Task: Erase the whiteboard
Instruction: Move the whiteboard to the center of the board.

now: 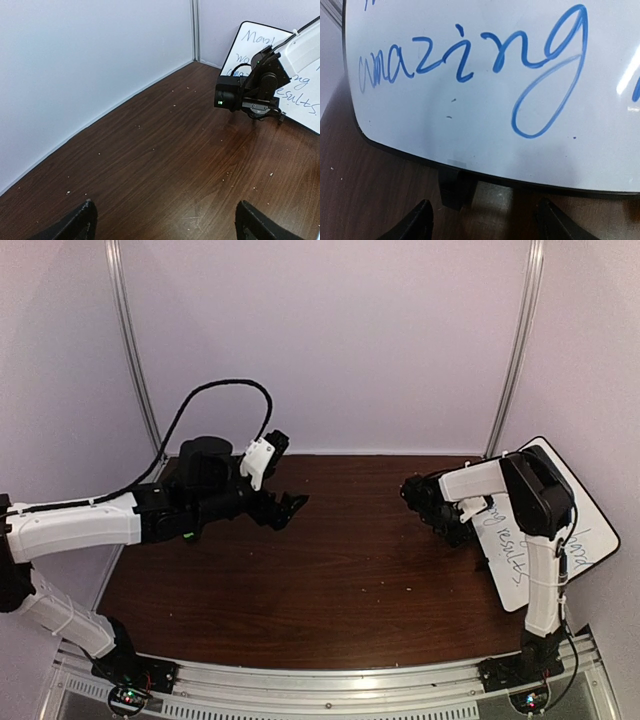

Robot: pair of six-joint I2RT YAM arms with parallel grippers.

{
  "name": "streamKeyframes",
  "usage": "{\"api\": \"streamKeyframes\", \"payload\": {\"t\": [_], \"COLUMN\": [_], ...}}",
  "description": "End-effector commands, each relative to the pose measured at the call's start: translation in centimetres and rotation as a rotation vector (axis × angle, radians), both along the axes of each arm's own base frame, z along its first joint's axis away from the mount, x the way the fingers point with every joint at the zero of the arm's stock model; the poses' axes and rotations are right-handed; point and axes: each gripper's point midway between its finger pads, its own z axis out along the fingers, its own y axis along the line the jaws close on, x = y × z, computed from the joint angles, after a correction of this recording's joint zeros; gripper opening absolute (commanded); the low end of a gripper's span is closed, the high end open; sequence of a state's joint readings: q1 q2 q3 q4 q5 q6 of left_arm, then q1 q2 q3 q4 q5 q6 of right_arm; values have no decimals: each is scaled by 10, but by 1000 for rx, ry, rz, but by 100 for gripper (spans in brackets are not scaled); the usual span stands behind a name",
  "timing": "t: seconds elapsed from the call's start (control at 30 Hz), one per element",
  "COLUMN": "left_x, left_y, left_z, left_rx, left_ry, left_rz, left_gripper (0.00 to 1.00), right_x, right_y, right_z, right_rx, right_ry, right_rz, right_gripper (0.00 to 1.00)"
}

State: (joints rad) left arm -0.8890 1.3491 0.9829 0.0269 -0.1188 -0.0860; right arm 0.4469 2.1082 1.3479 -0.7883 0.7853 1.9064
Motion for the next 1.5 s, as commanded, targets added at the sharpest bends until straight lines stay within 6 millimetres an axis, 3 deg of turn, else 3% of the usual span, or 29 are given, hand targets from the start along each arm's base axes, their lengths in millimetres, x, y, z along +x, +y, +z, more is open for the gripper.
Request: {"api": "streamKeyframes", "payload": {"t": [0.0,0.57,0.73,0.93,1.33,1.47], "left_x": [-1,-2,-2,-1,-1,-2], "left_y": [1,-3,-3,-6,-5,-2], "left_z": [13,10,5,3,4,10], "left_rx": [-53,-52,-47,-46,-50,-62], "left_ry": [-22,-10,-3,3,4,-3], "left_rz": [-6,-23,-23,-27,-26,-15], "left_gripper": [97,98,98,98,98,98], "right_x": [5,24,29,34,34,32], "right_y": [-5,-16,-20,-20,-16,-8], "right_z": [4,-2,-3,-5,-11,-13], "right_rx": [-25,-21,-20,-11,14,22], "right_ry": [31,109,117,116,125,121], "right_rz": [-11,-15,-14,-11,19,50], "right_gripper": [72,64,50,44,0,0]}}
